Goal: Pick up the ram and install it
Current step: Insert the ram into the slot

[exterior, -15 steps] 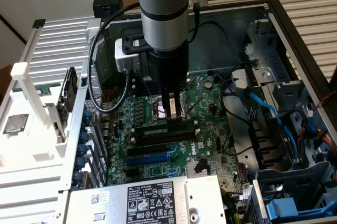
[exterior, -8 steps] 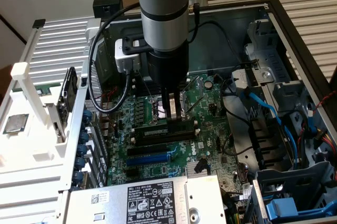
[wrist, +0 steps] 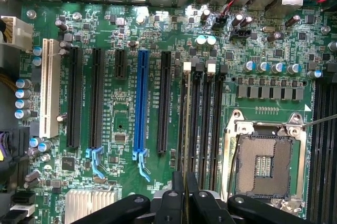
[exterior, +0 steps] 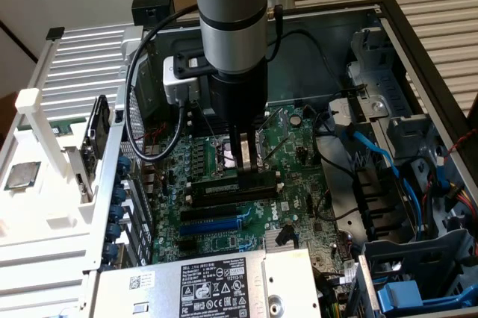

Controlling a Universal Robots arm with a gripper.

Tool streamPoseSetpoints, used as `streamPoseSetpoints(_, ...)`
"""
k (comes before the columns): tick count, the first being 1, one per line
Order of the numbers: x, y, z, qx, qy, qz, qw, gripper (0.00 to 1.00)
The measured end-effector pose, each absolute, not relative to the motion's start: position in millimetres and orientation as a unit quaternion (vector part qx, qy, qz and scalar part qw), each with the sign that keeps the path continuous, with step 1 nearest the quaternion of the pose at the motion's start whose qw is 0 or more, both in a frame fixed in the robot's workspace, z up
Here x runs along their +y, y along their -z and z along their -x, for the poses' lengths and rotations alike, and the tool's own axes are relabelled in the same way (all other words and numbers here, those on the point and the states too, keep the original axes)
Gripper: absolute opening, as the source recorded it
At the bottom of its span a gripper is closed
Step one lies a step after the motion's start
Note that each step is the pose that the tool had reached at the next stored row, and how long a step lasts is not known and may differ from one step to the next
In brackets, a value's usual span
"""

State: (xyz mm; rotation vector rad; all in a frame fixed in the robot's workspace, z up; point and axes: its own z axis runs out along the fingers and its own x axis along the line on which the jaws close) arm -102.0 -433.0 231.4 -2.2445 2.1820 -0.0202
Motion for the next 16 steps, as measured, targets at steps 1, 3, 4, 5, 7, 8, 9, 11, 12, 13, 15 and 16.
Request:
streamPoseSetpoints(1,-433.0,-231.4,102.1,0.697,0.007,0.717,0.006,0.13)
streamPoseSetpoints(3,-433.0,-231.3,102.6,0.697,0.007,0.717,0.006,0.13)
streamPoseSetpoints(4,-433.0,-231.1,103.0,0.697,0.008,0.717,0.007,0.13)
streamPoseSetpoints(5,-433.0,-231.0,103.3,0.697,0.008,0.717,0.007,0.13)
streamPoseSetpoints(7,-433.0,-230.9,103.5,0.697,0.008,0.717,0.007,0.13)
streamPoseSetpoints(8,-433.0,-230.9,103.5,0.697,0.008,0.717,0.007,0.13)
streamPoseSetpoints(9,-433.1,-230.8,103.5,0.697,0.009,0.717,0.007,0.13)
streamPoseSetpoints(11,-433.0,-229.6,103.6,0.697,0.009,0.717,0.007,0.13)
streamPoseSetpoints(12,-432.9,-229.4,103.6,0.697,0.009,0.717,0.007,0.13)
streamPoseSetpoints(13,-432.9,-229.3,103.6,0.697,0.009,0.717,0.007,0.13)
streamPoseSetpoints(15,-432.9,-229.0,103.7,0.697,0.009,0.717,0.007,0.13)
streamPoseSetpoints(16,-432.9,-228.8,103.7,0.697,0.009,0.717,0.006,0.13)
